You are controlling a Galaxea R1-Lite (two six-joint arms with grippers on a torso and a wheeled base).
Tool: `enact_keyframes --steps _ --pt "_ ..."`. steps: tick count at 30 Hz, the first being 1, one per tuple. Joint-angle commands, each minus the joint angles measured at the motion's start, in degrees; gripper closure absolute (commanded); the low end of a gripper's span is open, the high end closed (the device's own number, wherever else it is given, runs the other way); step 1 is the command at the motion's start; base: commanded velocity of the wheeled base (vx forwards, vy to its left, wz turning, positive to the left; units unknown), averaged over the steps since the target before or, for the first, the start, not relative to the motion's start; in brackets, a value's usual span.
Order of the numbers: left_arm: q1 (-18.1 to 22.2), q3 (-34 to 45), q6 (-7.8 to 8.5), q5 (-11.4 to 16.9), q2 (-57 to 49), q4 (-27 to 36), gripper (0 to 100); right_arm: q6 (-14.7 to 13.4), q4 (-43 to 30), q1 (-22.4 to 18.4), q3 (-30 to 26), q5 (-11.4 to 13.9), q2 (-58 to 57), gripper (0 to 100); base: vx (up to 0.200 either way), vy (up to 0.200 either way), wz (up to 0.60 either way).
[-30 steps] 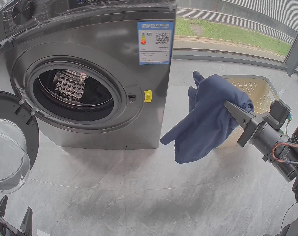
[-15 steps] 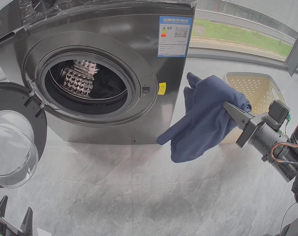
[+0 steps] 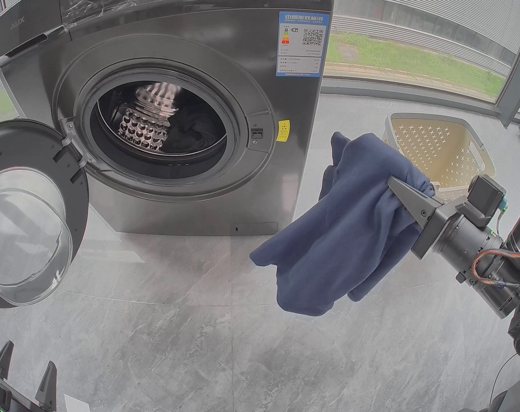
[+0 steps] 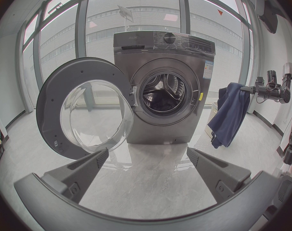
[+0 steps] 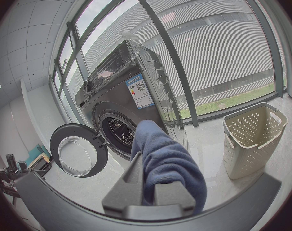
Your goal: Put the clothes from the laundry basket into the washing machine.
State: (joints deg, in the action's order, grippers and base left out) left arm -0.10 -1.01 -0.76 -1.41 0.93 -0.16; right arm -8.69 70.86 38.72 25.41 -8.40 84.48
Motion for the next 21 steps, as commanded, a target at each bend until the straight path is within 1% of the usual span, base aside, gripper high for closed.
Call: enact_keyframes --steps 1,20,21 --pt "0.0 1.0 -0.12 0.0 -0.3 0.0 0 0.0 0.1 -0.1 0.0 0.0 0.0 100 0.000 0.200 0.00" --pt "0.0 1.0 -0.04 -0.1 -0.3 0.0 0 0.0 0.0 -0.8 0.0 0.0 -0.2 100 0.000 0.200 0.00" --pt "0.0 1.0 -0.04 -0.1 -0.3 0.0 0 0.0 0.0 -0.8 0.0 0.0 -0.2 100 0.000 0.000 0.00"
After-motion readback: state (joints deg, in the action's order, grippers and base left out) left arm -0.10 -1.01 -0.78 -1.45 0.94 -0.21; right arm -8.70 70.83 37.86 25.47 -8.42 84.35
